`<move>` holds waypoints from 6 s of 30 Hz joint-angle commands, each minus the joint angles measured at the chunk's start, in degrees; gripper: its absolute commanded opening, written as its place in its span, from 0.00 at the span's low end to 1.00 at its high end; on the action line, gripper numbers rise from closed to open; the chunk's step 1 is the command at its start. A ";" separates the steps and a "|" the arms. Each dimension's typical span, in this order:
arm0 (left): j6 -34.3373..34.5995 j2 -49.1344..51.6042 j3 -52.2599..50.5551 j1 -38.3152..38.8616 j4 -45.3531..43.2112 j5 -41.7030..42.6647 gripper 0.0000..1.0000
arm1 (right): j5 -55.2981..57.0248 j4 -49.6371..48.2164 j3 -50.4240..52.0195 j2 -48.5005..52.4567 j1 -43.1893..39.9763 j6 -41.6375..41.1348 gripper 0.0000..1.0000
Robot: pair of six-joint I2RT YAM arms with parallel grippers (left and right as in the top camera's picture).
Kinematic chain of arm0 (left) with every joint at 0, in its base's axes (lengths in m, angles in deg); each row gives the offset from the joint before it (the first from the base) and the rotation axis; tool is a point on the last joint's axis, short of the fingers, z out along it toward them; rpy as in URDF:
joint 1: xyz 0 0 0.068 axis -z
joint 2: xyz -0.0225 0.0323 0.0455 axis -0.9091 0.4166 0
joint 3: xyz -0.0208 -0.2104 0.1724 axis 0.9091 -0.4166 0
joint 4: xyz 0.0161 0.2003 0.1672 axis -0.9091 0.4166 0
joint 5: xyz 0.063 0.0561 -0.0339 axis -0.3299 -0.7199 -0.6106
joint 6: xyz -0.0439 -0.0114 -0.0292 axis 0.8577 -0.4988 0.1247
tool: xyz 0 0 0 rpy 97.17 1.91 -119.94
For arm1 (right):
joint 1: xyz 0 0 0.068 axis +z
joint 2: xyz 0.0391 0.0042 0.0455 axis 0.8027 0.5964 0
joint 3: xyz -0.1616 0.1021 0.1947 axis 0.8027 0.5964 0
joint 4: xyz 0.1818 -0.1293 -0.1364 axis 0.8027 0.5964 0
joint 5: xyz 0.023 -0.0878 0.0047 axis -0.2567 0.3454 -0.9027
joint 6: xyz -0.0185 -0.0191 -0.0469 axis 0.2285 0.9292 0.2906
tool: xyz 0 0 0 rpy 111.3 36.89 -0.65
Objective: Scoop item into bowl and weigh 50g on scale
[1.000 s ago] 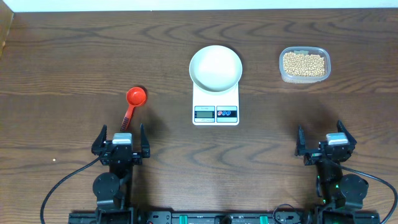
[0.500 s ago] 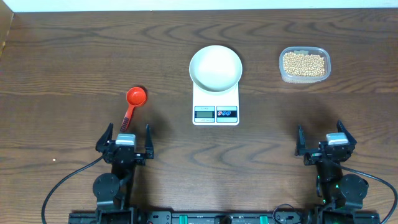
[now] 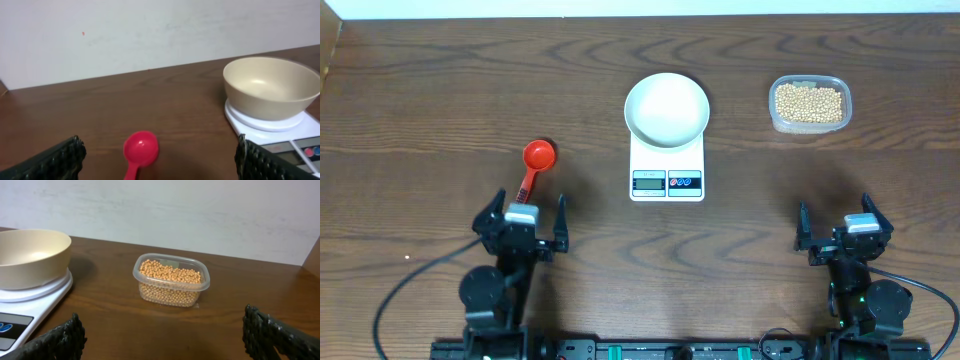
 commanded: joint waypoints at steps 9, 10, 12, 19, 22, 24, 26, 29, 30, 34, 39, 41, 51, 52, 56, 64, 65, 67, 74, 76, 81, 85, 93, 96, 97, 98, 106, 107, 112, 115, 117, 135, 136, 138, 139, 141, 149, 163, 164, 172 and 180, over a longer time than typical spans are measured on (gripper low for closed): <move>0.94 30.36 30.34 -0.24 14.60 12.44 0.98 | 0.22 0.26 0.09 -0.52 0.35 0.15 0.99; 0.94 33.33 33.53 -0.24 17.00 12.72 0.98 | 0.22 0.26 0.09 -0.52 0.35 0.15 0.99; 0.92 38.77 39.50 -0.24 21.73 12.83 0.98 | 0.22 0.26 0.09 -0.52 0.35 0.15 0.99; -4.48 59.08 61.88 -0.31 41.72 12.81 0.98 | 0.22 0.26 0.09 -0.52 0.35 0.15 0.99; -6.58 69.26 72.08 -1.33 51.58 12.81 0.98 | 0.22 0.26 0.09 -0.52 0.35 0.15 0.99; -7.34 73.42 75.41 -2.12 54.86 12.81 0.98 | 0.22 0.26 0.09 -0.52 0.35 0.15 0.99; -7.72 77.88 77.59 -3.26 56.41 12.79 0.98 | 0.22 0.26 0.09 -0.52 0.35 0.15 0.99; -7.72 82.27 77.61 -4.61 55.08 11.58 0.98 | 0.22 0.26 0.09 -0.52 0.35 0.15 0.99; -7.72 83.65 77.61 -4.92 55.08 10.56 0.98 | 0.22 0.26 0.09 -0.52 0.35 0.15 0.99; -7.74 87.89 77.61 -5.44 53.96 9.68 0.98 | 0.24 0.26 0.09 -0.52 0.35 0.15 0.99; -8.39 93.35 77.61 -5.44 51.52 6.23 0.98 | 0.24 0.26 0.09 -0.52 0.35 0.15 0.99; -11.10 95.34 77.61 -5.57 51.12 6.19 0.98 | 0.22 0.26 0.09 -0.52 0.35 0.15 0.99; -14.34 102.75 77.57 -5.60 49.42 -2.19 0.71 | 0.22 0.26 0.09 -0.52 0.35 0.15 0.99; -14.36 103.12 77.48 -5.60 49.20 -2.73 0.70 | 0.22 0.26 0.09 -0.52 0.35 0.15 0.99; -15.50 103.73 77.35 -5.73 48.52 -2.73 0.65 | 0.22 0.26 0.09 -0.52 0.35 0.15 0.99; -15.85 104.39 75.49 -6.08 44.22 -2.71 0.56 | 0.22 0.26 0.09 -0.52 0.35 0.15 0.99; -15.85 104.56 75.36 -6.08 43.93 -2.71 0.55 | 0.22 0.26 0.09 -0.52 0.35 0.15 0.99; -15.85 105.09 75.32 -6.08 43.21 -2.73 0.52 | 0.24 0.26 0.09 -0.52 0.35 0.15 0.99; -15.82 107.58 75.32 -6.08 41.44 -2.71 0.46 | 0.22 0.26 0.09 -0.52 0.35 0.15 0.99; -15.82 108.10 75.32 -6.08 41.42 -2.71 0.44 | 0.22 0.26 0.09 -0.52 0.35 0.15 0.99; -15.52 108.32 75.32 -6.08 40.92 -2.64 0.36 | 0.22 0.26 0.09 -0.52 0.35 0.15 0.99; -15.17 108.32 75.06 -6.08 40.28 -2.19 0.34 | 0.22 0.26 0.09 -0.52 0.35 0.15 0.99; -15.15 108.34 74.38 -6.08 39.36 -2.23 0.32 | 0.22 0.26 0.09 -0.52 0.35 0.15 0.99; -15.13 108.34 74.05 -6.14 39.32 -2.25 0.30 | 0.22 0.26 0.09 -0.52 0.35 0.15 0.99; -15.13 108.34 73.90 -6.14 39.30 -2.25 0.29 | 0.22 0.26 0.09 -0.52 0.35 0.15 0.99; -14.91 108.34 73.72 -6.14 39.32 -2.25 0.28 | 0.22 0.26 0.09 -0.52 0.35 0.15 0.99; -9.90 108.93 73.42 -6.19 39.32 -2.27 0.12 | 0.22 0.26 0.09 -0.52 0.35 0.15 0.99; -9.20 108.96 73.42 -6.19 39.32 -2.29 0.08 | 0.22 0.26 0.09 -0.52 0.35 0.15 0.99; -5.95 108.59 73.66 -6.19 39.34 -2.93 0.07 | 0.22 0.26 0.09 -0.52 0.35 0.15 0.99; -1.25 107.14 74.64 -6.19 39.45 -3.13 0.07 | 0.22 0.26 0.09 -0.52 0.35 0.15 0.99; 2.89 105.07 75.80 -6.19 39.78 -3.13 0.07 | 0.22 0.26 0.09 -0.52 0.35 0.15 0.99; 53.51 77.29 76.94 -4.07 47.58 -2.43 0.07 | 0.22 0.26 0.09 -0.52 0.35 0.15 0.99; 54.88 77.22 76.94 -3.52 48.30 -2.43 0.07 | 0.24 0.26 0.09 -0.52 0.35 0.15 0.99; 57.40 77.37 76.85 -1.86 49.94 -2.40 0.07 | 0.24 0.26 0.09 -0.52 0.35 0.15 0.99; 58.03 77.40 76.65 -1.11 50.45 -2.40 0.07 | 0.24 0.26 0.09 -0.52 0.35 0.15 0.99; 58.66 77.40 76.11 0.57 51.17 -2.45 0.07 | 0.22 0.26 0.09 -0.52 0.35 0.15 0.99; 58.62 77.40 75.67 5.44 51.93 -2.49 0.07 | 0.85 0.26 0.09 -0.52 0.31 2.34 0.99; 58.62 77.40 75.67 6.27 52.26 -2.47 0.07 | -11.76 -8.09 0.09 -0.50 0.31 2.25 0.99; 58.62 77.40 75.67 6.27 52.30 -2.47 0.07 | -14.73 -10.03 0.09 -0.48 0.31 0.81 0.99; 58.62 77.40 75.67 6.27 52.28 -2.47 0.07 | -21.64 -16.28 -2.08 4.31 0.31 -9.57 0.99; 58.64 77.40 75.67 6.27 52.28 -2.45 0.07 | -29.64 -15.47 -17.70 24.92 0.28 -11.43 0.99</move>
